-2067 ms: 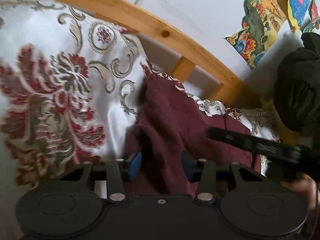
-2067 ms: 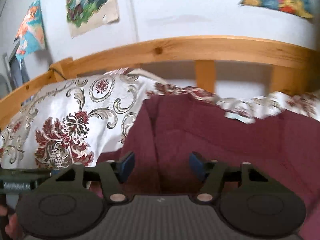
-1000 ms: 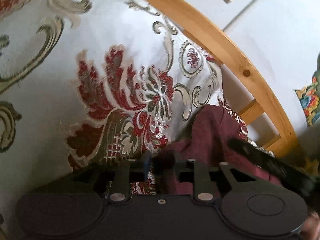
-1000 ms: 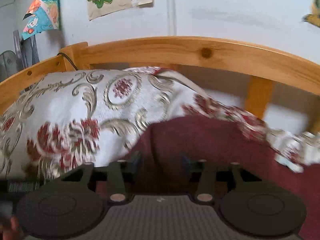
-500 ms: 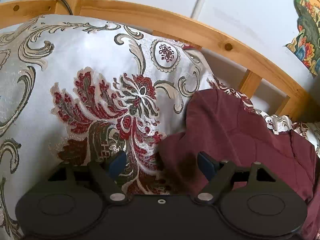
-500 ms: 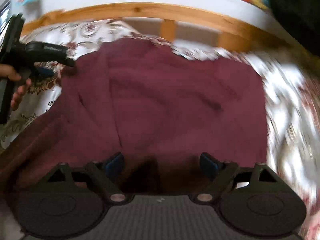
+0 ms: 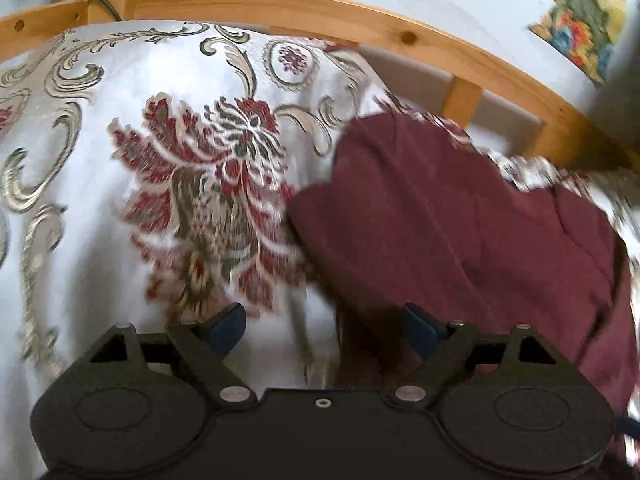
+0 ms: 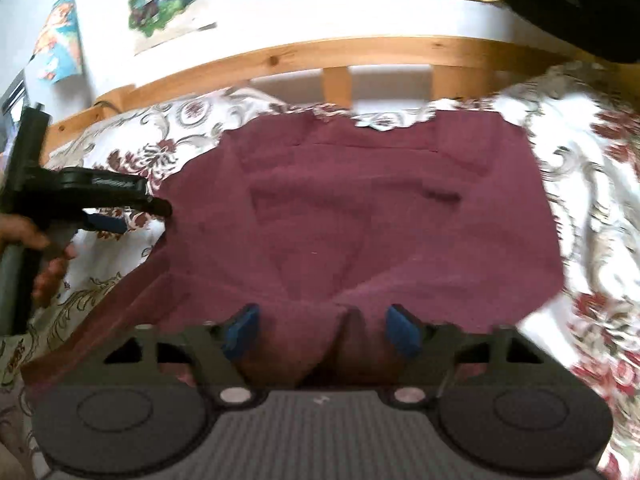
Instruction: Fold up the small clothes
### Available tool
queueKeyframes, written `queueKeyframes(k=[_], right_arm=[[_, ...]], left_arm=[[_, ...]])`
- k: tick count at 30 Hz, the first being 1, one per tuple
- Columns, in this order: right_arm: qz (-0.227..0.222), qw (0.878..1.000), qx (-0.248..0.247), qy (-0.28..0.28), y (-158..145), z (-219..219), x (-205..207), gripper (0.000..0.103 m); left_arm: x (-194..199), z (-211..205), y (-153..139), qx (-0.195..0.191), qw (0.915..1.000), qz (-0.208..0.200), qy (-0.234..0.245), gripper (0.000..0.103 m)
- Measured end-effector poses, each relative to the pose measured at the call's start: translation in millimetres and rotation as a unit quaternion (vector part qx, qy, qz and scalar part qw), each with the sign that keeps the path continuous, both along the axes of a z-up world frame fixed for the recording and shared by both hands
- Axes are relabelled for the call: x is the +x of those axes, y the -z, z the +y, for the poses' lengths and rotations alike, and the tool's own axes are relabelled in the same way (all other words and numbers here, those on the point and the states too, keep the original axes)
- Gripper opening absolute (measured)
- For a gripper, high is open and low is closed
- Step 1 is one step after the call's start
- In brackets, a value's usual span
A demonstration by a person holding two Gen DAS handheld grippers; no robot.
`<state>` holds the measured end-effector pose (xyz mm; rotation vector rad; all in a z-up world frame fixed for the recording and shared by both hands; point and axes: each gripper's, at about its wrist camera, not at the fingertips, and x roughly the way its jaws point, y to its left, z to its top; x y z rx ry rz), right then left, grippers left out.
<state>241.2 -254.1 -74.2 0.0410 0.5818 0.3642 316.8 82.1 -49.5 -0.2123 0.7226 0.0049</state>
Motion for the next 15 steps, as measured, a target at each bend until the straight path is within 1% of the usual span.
queueKeyframes(k=[1, 2, 5, 6, 7, 9, 10, 11, 13, 15], right_arm=[[0.0, 1.0, -0.004, -0.005, -0.1, 3.5, 2.6, 0.025], [-0.008, 1.0, -0.013, -0.006, -0.3, 6.5, 1.1, 0.014], [-0.063, 0.997, -0.046, -0.022, -11.7, 11.8, -16.6, 0.012], [-0.087, 0.994, -0.068, -0.029, -17.8, 14.6, -25.2, 0.012], [-0.118, 0.987, -0.1, -0.038, -24.0, 18.6, -38.0, 0.012], [-0.165, 0.971, -0.163, -0.064, -28.9, 28.3, -61.9, 0.012], [-0.186, 0.957, -0.207, -0.081, -27.3, 34.3, -75.7, 0.012], [-0.196, 0.946, -0.239, -0.096, -23.5, 40.9, -86.5, 0.012], [-0.198, 0.924, -0.299, -0.131, -8.9, 52.7, -103.1, 0.012], [-0.179, 0.908, -0.339, -0.167, 6.8, 61.5, -113.2, 0.012]], left_arm=[[-6.3, -0.6, -2.9, 0.002, 1.0, 0.002, 0.006, 0.087], [-12.9, -0.3, -6.9, 0.002, 0.9999, 0.001, 0.01, 0.088], [-31.3, 5.1, -22.2, -0.01, 0.9999, -0.009, 0.004, 0.091], [-35.5, 7.1, -27.2, -0.016, 0.9998, -0.012, 0.0, 0.091], [-42.3, 9.9, -32.2, -0.022, 0.9996, -0.017, -0.007, 0.092], [-52.4, 12.9, -40.0, -0.027, 0.9993, -0.021, -0.015, 0.092], [-59.4, 14.1, -43.6, -0.026, 0.9992, -0.024, -0.016, 0.092], [-65.2, 14.7, -46.3, -0.024, 0.9992, -0.027, -0.016, 0.092], [-77.3, 16.4, -50.7, -0.018, 0.9993, -0.029, -0.017, 0.092], [-88.5, 18.6, -53.5, -0.016, 0.9994, -0.027, -0.017, 0.092]])
